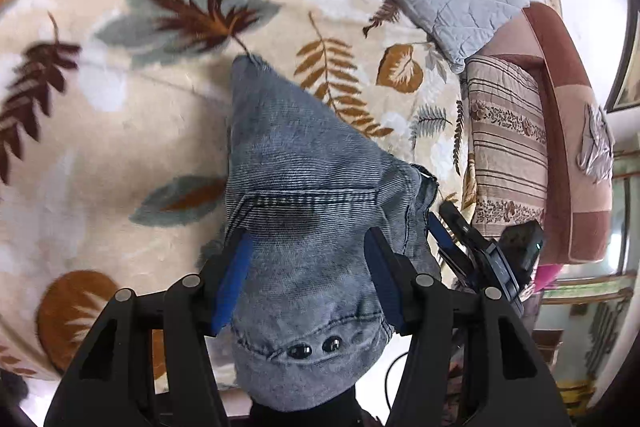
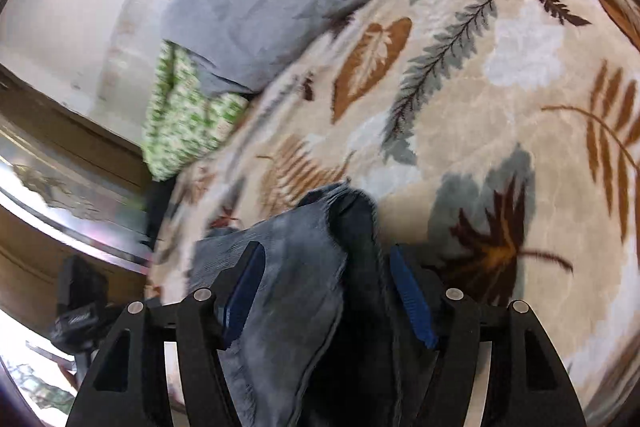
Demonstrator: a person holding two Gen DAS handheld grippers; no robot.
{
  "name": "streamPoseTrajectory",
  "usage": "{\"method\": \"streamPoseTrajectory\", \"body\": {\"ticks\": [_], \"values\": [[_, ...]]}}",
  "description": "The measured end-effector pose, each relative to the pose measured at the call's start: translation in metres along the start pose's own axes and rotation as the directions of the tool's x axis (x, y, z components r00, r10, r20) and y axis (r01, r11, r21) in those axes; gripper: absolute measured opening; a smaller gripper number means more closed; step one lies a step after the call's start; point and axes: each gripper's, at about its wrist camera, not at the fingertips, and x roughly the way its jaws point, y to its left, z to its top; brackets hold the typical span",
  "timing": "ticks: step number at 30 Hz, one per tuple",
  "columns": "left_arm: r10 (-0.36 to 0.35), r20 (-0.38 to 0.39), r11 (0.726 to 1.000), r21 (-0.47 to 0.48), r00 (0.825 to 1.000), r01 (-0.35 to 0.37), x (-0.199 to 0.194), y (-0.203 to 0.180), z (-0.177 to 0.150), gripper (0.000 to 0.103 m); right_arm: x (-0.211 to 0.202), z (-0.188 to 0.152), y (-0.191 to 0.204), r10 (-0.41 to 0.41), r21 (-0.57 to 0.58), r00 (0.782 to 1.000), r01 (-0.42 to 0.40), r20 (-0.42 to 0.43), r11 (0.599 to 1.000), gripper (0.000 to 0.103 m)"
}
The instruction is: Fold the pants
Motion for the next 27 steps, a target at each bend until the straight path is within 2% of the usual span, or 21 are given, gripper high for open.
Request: {"method": "streamPoseTrajectory", "body": {"ticks": [2, 3, 4, 5, 6, 9, 11, 14, 17, 21, 25, 27], "values": [[-0.009, -0.016, 1.000, -0.004, 1.000, 0.009, 0.012, -0.001, 0.001, 0.057, 0.017, 0.003, -0.001, -0.045, -0.019, 0.998, 0.044, -0.036, 0.999, 0.067], [-0.009, -0.018, 1.000, -0.002, 1.000, 0.009, 0.015, -0.002, 0.002, 0.060, 0.023, 0.004, -0.001, -0.061, -0.029, 0.997, 0.060, -0.046, 0.998, 0.067], [-0.013, -0.017, 1.000, 0.006, 1.000, 0.013, 0.017, -0.005, 0.002, 0.060, 0.026, 0.003, 0.000, -0.057, -0.040, 0.997, 0.055, -0.057, 0.998, 0.058], [-0.013, -0.014, 1.000, 0.017, 1.000, 0.013, 0.017, -0.009, 0.002, 0.060, 0.030, 0.003, 0.006, -0.038, -0.073, 0.997, 0.032, -0.073, 0.997, 0.043], [-0.015, -0.005, 1.000, 0.023, 1.000, 0.015, 0.015, -0.011, 0.001, 0.060, 0.031, 0.003, 0.015, -0.042, -0.128, 0.996, 0.032, -0.079, 0.991, 0.007], [-0.042, 0.076, 0.998, 0.057, 0.996, 0.038, -0.003, -0.017, -0.002, 0.058, 0.017, -0.001, 0.059, -0.029, -0.320, 0.997, 0.007, -0.065, 0.948, 0.006], [0.008, 0.126, 0.997, 0.075, 0.992, -0.017, -0.007, -0.017, -0.003, 0.056, 0.000, -0.004, 0.081, -0.030, -0.432, 1.000, 0.024, -0.008, 0.901, 0.005], [0.057, 0.078, 0.996, 0.065, 0.995, -0.062, 0.011, -0.009, -0.003, 0.050, 0.012, 0.000, 0.070, -0.148, -0.477, 0.989, 0.135, 0.010, 0.869, 0.005], [0.111, 0.085, 0.989, 0.091, 0.990, -0.119, 0.022, -0.007, -0.005, 0.050, 0.026, 0.000, 0.045, -0.185, -0.439, 0.983, 0.156, -0.022, 0.885, 0.005], [0.163, 0.088, 0.978, 0.119, 0.983, -0.173, 0.035, -0.010, -0.007, 0.050, 0.035, -0.003, 0.031, -0.183, -0.412, 0.983, 0.156, -0.027, 0.898, 0.007], [0.205, 0.105, 0.965, 0.143, 0.973, -0.218, 0.045, -0.013, -0.010, 0.051, 0.045, -0.002, 0.013, -0.199, -0.375, 0.979, 0.168, -0.045, 0.912, 0.017], [0.219, 0.110, 0.961, 0.145, 0.969, -0.234, 0.042, -0.015, -0.012, 0.051, 0.046, -0.001, 0.010, -0.194, -0.357, 0.980, 0.163, -0.052, 0.920, 0.018]]}}
